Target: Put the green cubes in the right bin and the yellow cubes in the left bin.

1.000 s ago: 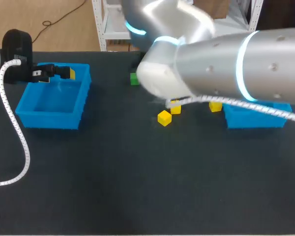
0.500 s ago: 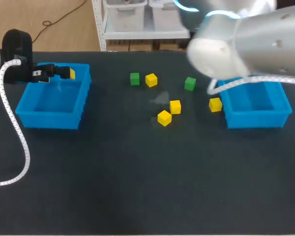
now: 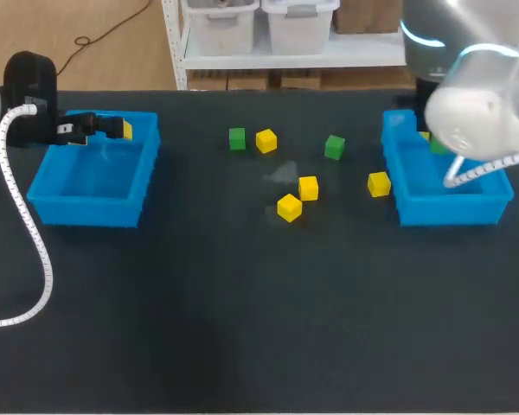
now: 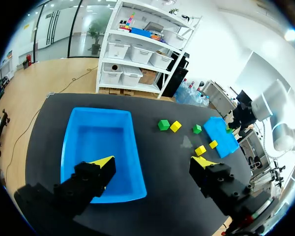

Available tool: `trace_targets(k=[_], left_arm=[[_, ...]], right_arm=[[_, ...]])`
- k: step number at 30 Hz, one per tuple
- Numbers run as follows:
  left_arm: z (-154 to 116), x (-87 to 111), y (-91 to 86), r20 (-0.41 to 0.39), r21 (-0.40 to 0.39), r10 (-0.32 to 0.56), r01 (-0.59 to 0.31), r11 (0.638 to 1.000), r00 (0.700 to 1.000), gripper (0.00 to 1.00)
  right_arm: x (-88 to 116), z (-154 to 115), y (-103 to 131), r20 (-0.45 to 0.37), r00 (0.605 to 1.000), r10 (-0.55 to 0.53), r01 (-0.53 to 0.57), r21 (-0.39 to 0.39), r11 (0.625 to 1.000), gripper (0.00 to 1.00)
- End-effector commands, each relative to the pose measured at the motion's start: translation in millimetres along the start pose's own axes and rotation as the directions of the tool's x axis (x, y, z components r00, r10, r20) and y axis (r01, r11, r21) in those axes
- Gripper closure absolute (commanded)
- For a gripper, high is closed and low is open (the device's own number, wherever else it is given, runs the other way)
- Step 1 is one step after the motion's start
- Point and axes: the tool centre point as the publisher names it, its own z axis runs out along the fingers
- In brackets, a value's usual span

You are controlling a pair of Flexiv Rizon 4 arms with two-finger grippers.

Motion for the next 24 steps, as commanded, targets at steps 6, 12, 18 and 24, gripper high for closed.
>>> trace_targets(k=[6,12,18,24], left_arm=[[0,1.5,3.3,0.008,0.015,0.003,-0.003,1.0,1.0,0.0],[0,1.5,3.3,0.008,0.015,0.003,-0.003,1.0,1.0,0.0],[0,1.5,3.3,0.008,0.015,0.003,-0.003,1.0,1.0,0.0],[0,1.5,3.3,0.008,0.015,0.003,-0.003,1.0,1.0,0.0]], right_arm=[[-8,-11,-8,0.157,0.987,-0.045,0.048,-0.015,0.999,0.0],[-28,-48,41,0.302,0.928,-0.22,0.25,-0.065,0.966,0.0],[-35,-62,107,0.376,0.825,-0.421,0.484,-0.086,0.871,0.0],[-32,-39,142,0.362,0.732,-0.578,0.647,-0.102,0.756,0.0]])
